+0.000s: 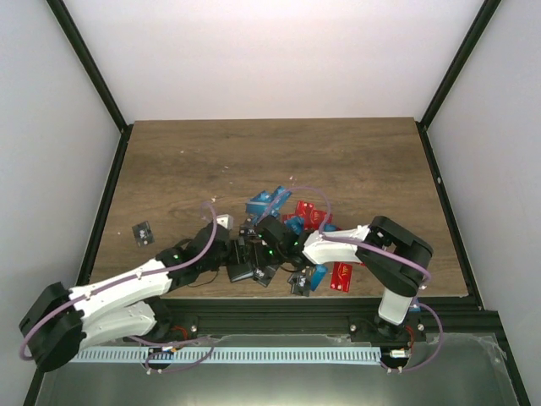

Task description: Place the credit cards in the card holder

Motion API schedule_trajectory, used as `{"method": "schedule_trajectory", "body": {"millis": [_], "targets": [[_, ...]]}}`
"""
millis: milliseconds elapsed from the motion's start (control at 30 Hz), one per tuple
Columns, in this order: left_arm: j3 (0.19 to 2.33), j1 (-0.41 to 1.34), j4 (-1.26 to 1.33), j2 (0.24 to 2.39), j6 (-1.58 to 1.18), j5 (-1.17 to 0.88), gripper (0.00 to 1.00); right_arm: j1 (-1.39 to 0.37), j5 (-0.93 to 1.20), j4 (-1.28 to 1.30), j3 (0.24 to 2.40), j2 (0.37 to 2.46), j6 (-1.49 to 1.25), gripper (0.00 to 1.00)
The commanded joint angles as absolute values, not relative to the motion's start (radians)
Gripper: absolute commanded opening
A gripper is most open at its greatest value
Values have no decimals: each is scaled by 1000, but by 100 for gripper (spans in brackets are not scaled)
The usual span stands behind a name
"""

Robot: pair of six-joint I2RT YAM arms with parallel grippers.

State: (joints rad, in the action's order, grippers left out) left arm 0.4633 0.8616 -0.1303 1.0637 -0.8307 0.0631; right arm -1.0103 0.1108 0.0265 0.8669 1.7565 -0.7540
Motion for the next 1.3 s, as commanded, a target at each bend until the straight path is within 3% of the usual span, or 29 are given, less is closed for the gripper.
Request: {"method": "schedule_trajectory", "body": {"millis": [0,100,333,500,633,900,1267], "targets": [[521,893,-359,936,-812,-24,69,-1040,110,62,855,1781,-767,1],[504,892,-435,906,-842,-12,67,-1040,105,63,856,1782,-767,1],[418,893,-259,972,-849,-60,46,-1041,105,61,858,1776,-760,1],[438,893,-253,1072,-838,-6,31,-1042,95,69,853,1750,-763,1],[460,893,-300,1089,-845,31,25,-1042,81,79,858,1747,-761,1],[476,895,-442,960,-867,127,25,-1041,73,86,870,1764,-764,1],[452,895,-328,1146,-843,82,20,-1041,71,96,880,1757,-763,2]]}}
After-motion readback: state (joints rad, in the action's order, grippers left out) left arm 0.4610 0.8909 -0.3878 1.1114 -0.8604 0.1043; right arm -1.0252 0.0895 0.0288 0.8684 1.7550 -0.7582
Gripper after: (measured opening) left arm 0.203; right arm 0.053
